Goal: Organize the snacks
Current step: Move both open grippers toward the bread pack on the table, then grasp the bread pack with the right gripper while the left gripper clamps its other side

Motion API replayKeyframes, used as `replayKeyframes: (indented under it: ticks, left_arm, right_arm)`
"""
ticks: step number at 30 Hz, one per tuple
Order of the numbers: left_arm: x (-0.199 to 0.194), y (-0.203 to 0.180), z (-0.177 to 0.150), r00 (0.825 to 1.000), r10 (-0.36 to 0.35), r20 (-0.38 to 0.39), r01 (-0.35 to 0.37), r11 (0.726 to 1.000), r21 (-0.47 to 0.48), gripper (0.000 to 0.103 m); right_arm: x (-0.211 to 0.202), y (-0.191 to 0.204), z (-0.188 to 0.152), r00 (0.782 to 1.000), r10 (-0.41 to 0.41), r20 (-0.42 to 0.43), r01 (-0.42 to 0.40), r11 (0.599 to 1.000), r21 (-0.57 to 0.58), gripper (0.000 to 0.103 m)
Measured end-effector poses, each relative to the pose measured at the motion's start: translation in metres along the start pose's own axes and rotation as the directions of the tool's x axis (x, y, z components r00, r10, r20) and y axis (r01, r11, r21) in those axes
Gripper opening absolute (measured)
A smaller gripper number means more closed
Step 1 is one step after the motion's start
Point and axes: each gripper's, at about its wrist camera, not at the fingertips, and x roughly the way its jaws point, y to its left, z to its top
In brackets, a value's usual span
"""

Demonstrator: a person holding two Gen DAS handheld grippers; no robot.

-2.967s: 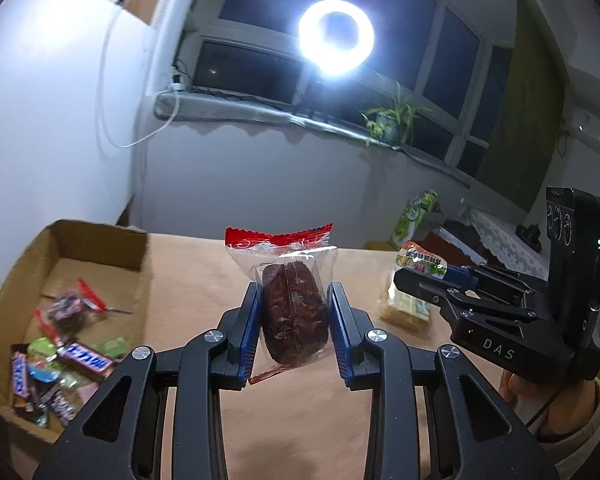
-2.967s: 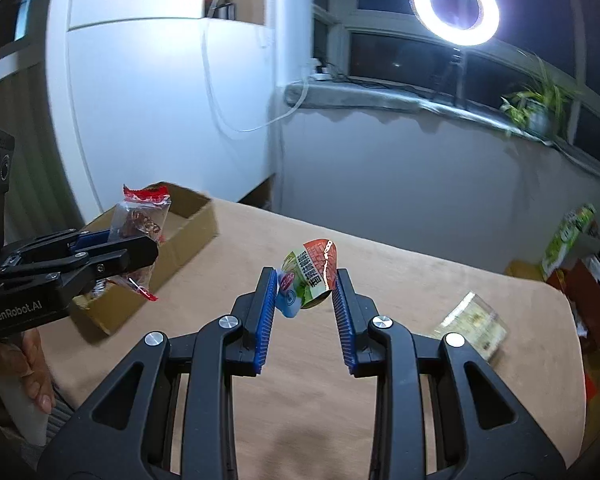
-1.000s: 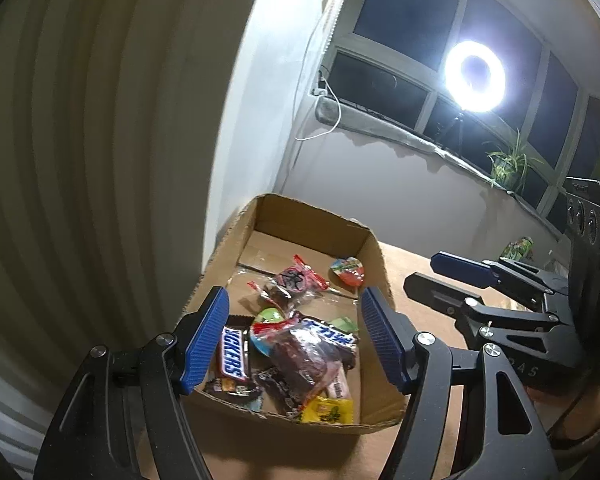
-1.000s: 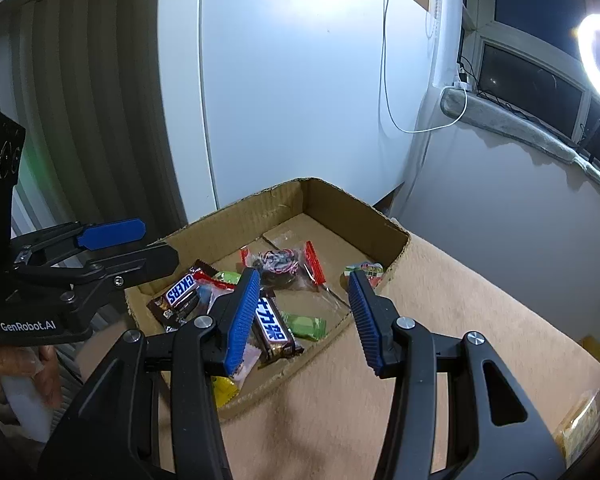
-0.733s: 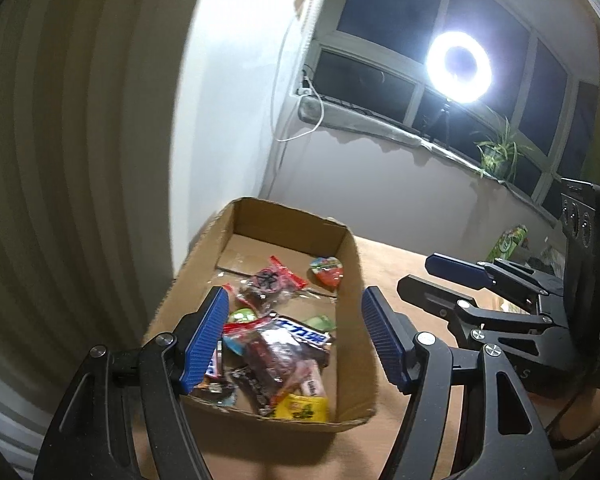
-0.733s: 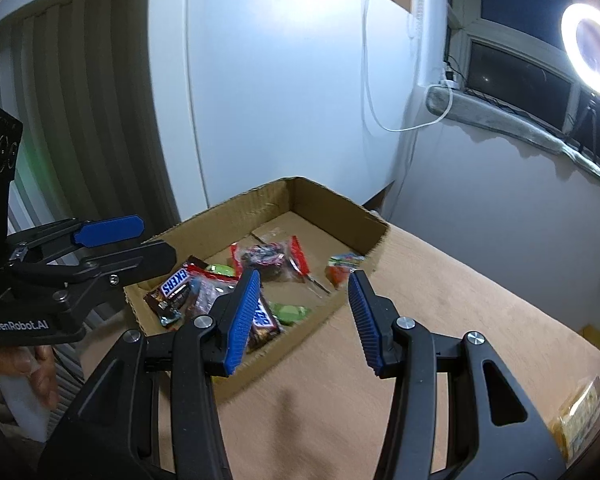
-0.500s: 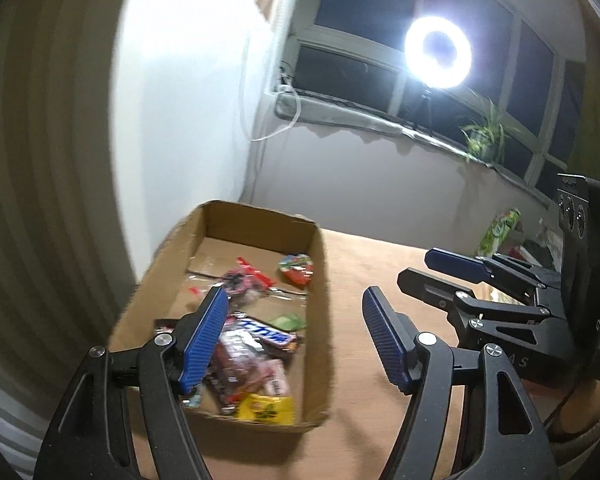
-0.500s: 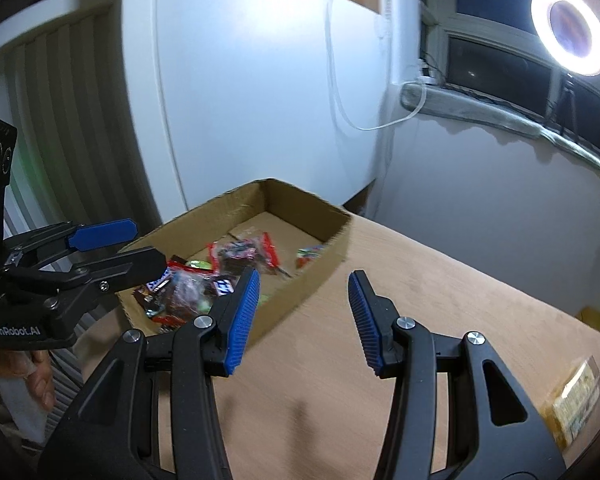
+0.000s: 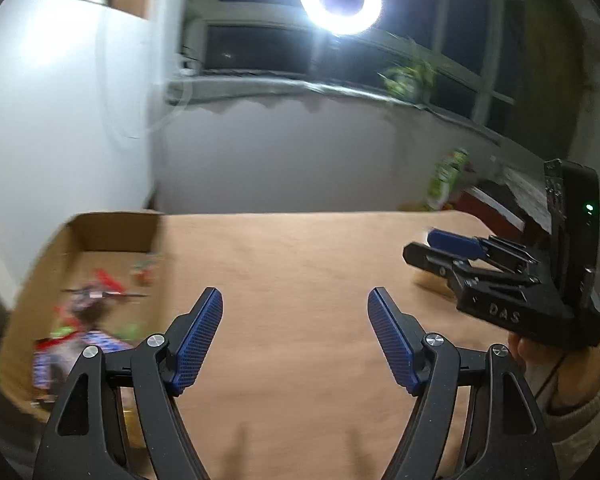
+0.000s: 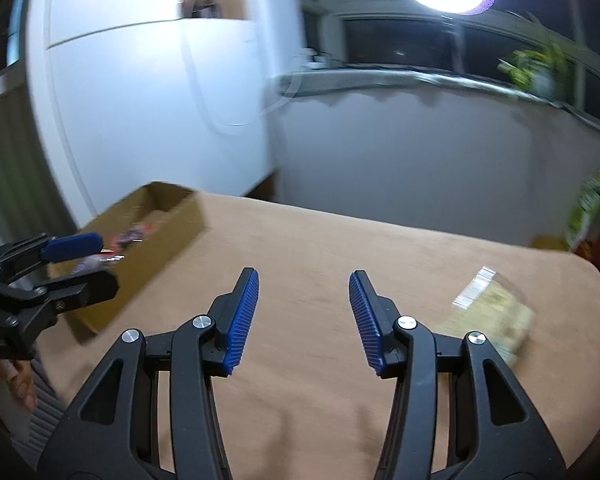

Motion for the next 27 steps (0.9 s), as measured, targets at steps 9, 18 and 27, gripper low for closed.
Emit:
replayKeyframes:
  ticks: [9, 18, 27]
  left_arm:
    - [0.041, -0.078, -0.005, 0.984, -0.145, -0.099, 0.152, 0.987, 0.061, 0.075]
    - [0.082, -0.136, -0.014, 0.968, -0.187, -0.169, 0.210, 0.969, 0.129, 0.075]
    - [0.137, -0.161, -0.016, 0.926, -0.245, -0.286, 0.259, 0.966, 0.012, 0.075]
  right_arm:
    - [-0.024, -0.087, -0.021, 0.996, -0.092, 0.007, 0.090, 0.988, 0.125, 0.050]
    - [-0.012, -0.147, -0.023, 0.990, -0.134, -0.046, 0.139, 0.982, 0.126, 0.068]
    - [0.041, -0.200, -0.017, 0.986, -0.006, -0.167, 0.030, 0.989, 0.144, 0.081]
